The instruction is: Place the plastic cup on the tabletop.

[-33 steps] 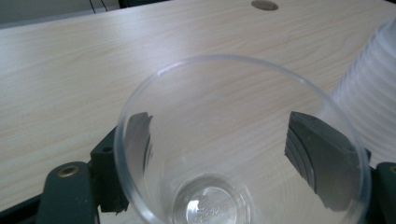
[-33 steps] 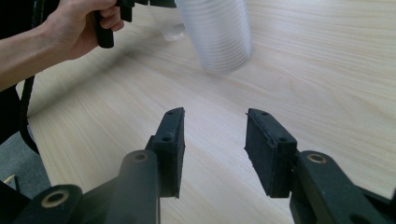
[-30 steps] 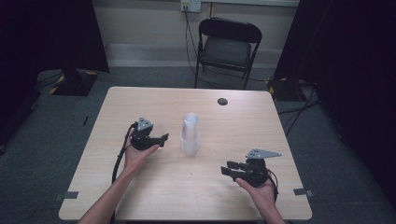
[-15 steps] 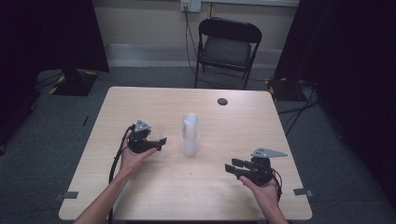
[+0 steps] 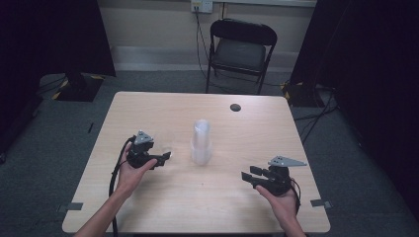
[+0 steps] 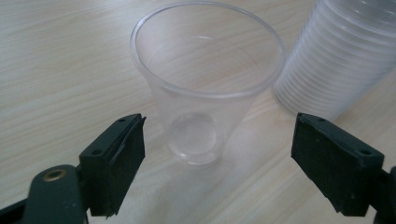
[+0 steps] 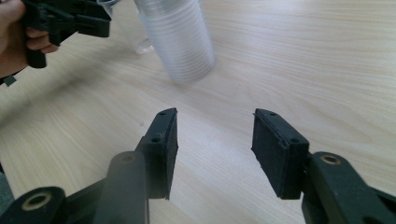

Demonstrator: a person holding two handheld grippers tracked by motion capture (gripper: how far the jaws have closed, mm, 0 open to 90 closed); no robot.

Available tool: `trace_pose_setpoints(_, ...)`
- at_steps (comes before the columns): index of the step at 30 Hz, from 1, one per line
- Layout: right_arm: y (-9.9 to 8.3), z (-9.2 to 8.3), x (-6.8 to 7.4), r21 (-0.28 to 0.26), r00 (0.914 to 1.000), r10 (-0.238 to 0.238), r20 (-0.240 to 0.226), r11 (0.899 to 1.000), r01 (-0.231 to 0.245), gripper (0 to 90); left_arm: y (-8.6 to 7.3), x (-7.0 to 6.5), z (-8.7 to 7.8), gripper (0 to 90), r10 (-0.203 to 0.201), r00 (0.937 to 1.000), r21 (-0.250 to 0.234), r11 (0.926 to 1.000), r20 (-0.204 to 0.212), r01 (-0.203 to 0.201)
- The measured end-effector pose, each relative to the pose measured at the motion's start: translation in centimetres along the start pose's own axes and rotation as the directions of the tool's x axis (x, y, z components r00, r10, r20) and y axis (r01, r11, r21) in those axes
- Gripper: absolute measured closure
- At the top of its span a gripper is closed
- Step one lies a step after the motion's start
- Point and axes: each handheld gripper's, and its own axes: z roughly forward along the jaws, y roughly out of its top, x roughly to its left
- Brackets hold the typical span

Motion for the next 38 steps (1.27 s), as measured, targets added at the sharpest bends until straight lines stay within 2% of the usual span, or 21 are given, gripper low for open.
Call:
trace_pose_setpoints(3,-0.1,-0.1,-0.1,0.001,1.0,-0.003,0.008,1.0,0.003,48.4,-0.6,-0.5,-0.7,19.7,0.02,0.9995,0.016,0.9997,-0.025,-0.019)
trace_pose_setpoints(6,-0.2,-0.1,-0.3,0.002,0.9996,-0.006,0.028,1.0,0.006,46.9,-0.9,-0.8,-1.5,20.3,-0.004,1.0,0.028,0.9996,-0.002,0.004)
trace_pose_setpoints(9,-0.2,-0.1,-0.4,0.007,0.9996,0.003,0.029,1.0,-0.004,46.5,-1.0,-1.2,-2.5,20.1,-0.025,0.9994,0.016,0.9996,0.024,0.025)
trace_pose_setpoints(11,-0.2,-0.1,-0.4,0.007,0.9995,0.001,0.032,1.0,-0.001,46.5,-1.2,-1.5,-3.2,20.3,-0.008,0.9997,0.007,0.9999,0.021,0.008)
trace_pose_setpoints(12,-0.2,-0.1,-0.4,0.008,0.9995,0.002,0.033,1.0,-0.002,46.3,-1.3,-1.7,-3.7,20.2,0.025,0.9996,-0.002,0.9997,-0.009,-0.025)
trace_pose_setpoints(14,-0.3,0.0,-0.5,0.009,0.9993,0.005,0.036,1.0,-0.005,45.9,-1.6,-2.1,-4.1,20.2,0.059,0.9983,0.013,0.9982,-0.003,-0.059)
trace_pose_setpoints(15,-0.3,0.0,-0.6,0.01,0.9993,0.008,0.038,1.0,-0.009,45.9,-1.7,-2.2,-4.3,20.2,0.063,0.998,0.021,0.9978,0.008,-0.063)
trace_pose_setpoints(16,-0.4,0.1,-0.7,0.01,0.9991,0.013,0.039,1.0,-0.013,45.7,-1.8,-2.4,-4.6,20.2,0.08,0.9967,0.015,0.9966,0.007,-0.08)
trace_pose_setpoints(19,-0.5,0.2,-0.8,0.022,0.9987,0.019,0.047,1.0,-0.02,45.3,-2.2,-2.8,-5.2,19.8,0.061,0.9979,0.011,0.9981,0.02,-0.061)
trace_pose_setpoints(20,-0.5,0.2,-0.8,0.022,0.9986,0.019,0.049,1.0,-0.02,45.2,-2.3,-2.8,-5.4,19.8,0.066,0.9977,0.019,0.9976,0.016,-0.066)
trace_pose_setpoints(22,-0.6,0.2,-0.7,0.018,0.9984,0.011,0.055,1.0,-0.012,44.9,-2.6,-3.1,-5.7,19.5,0.048,0.9988,0.031,0.9983,0.012,-0.049)
trace_pose_setpoints(25,-0.7,0.1,-0.8,0.017,0.9981,0.015,0.061,1.0,-0.016,44.3,-3.4,-3.3,-5.9,19.4,0.072,0.9973,0.072,0.995,-0.018,-0.07)
trace_pose_setpoints(26,-0.7,0.1,-0.9,0.015,0.998,0.013,0.062,1.0,-0.014,44.2,-3.8,-3.2,-6.0,19.4,0.084,0.9961,0.068,0.9943,-0.025,-0.082)
trace_pose_setpoints(27,-0.8,0.1,-0.9,0.016,0.9979,0.015,0.063,1.0,-0.016,44.1,-4.2,-3.1,-6.0,19.4,0.083,0.9964,0.063,0.9946,-0.018,-0.082)
trace_pose_setpoints(28,-0.8,0.1,-0.9,0.014,0.9979,0.014,0.064,1.0,-0.015,43.9,-4.7,-2.9,-5.9,19.2,0.059,0.9982,0.069,0.9959,-0.006,-0.059)
trace_pose_setpoints(30,-0.9,0.0,-1.0,0.011,0.9974,0.011,0.071,1.0,-0.012,43.7,-5.2,-2.7,-5.9,19.0,0.056,0.9983,0.087,0.9948,-0.015,-0.055)
trace_pose_setpoints(33,-1.0,0.0,-1.2,0.014,0.9958,0.005,0.092,1.0,-0.006,42.9,-5.4,-2.7,-6.2,19.0,0.061,0.998,0.081,0.995,-0.016,-0.059)
trace_pose_setpoints(38,-1.3,0.2,-1.5,0.022,0.9945,0.0,0.104,1.0,-0.002,41.4,-5.9,-3.5,-6.3,18.8,0.039,0.9992,0.086,0.9954,0.009,-0.04)
